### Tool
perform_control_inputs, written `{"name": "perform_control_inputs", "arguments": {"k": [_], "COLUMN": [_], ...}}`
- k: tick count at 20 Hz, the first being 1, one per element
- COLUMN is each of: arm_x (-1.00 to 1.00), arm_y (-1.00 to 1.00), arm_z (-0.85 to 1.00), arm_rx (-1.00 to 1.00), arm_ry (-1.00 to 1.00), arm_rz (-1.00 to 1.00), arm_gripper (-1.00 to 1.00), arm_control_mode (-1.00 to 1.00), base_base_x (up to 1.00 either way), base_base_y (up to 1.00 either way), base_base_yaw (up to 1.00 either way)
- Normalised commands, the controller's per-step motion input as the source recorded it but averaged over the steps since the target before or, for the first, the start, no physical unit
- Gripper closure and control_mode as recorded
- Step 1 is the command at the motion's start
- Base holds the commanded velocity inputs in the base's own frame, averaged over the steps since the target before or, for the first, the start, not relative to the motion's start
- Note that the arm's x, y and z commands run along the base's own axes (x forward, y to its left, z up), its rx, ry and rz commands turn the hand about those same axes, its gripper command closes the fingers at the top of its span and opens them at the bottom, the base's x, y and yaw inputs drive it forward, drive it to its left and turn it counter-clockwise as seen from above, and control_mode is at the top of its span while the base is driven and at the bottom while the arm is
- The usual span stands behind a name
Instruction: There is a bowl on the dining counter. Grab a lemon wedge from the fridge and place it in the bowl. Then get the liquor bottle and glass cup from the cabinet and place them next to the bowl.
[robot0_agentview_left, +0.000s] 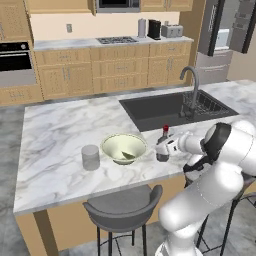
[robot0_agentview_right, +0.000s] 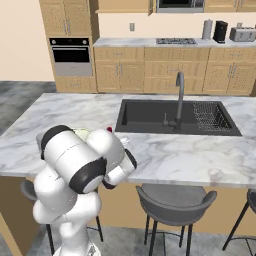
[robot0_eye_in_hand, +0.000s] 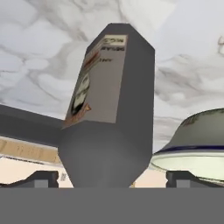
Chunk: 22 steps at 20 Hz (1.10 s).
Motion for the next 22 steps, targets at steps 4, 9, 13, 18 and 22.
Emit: {"name": "perform_control_inputs", "arguments": {"k": [4,9,13,18,22], "arm_x": [-0.21,-0.23,-0.25,-0.42,-0.44], "arm_y": [0.00,0.00,0.00,0.00,0.00], "arm_z": [0.34,0.83,1.00,1.00,1.00], "arm_rx": [0.00,0.00,0.00,0.00,0.00], "arm_ry": [0.00,0.00,0.02,0.04,0.08], "arm_rz": [0.00,0.00,0.00,0.00,0.00], "arm_gripper": [-1.00,-1.00,-1.00,-1.00,-1.00], "arm_control_mode": [-1.00,-1.00,-1.00,-1.00,-1.00], "base_base_x": [0.00,0.00,0.00,0.00,0.00], "base_base_y": [0.00,0.00,0.00,0.00,0.00], "base_base_yaw": [0.00,0.00,0.00,0.00,0.00]}}
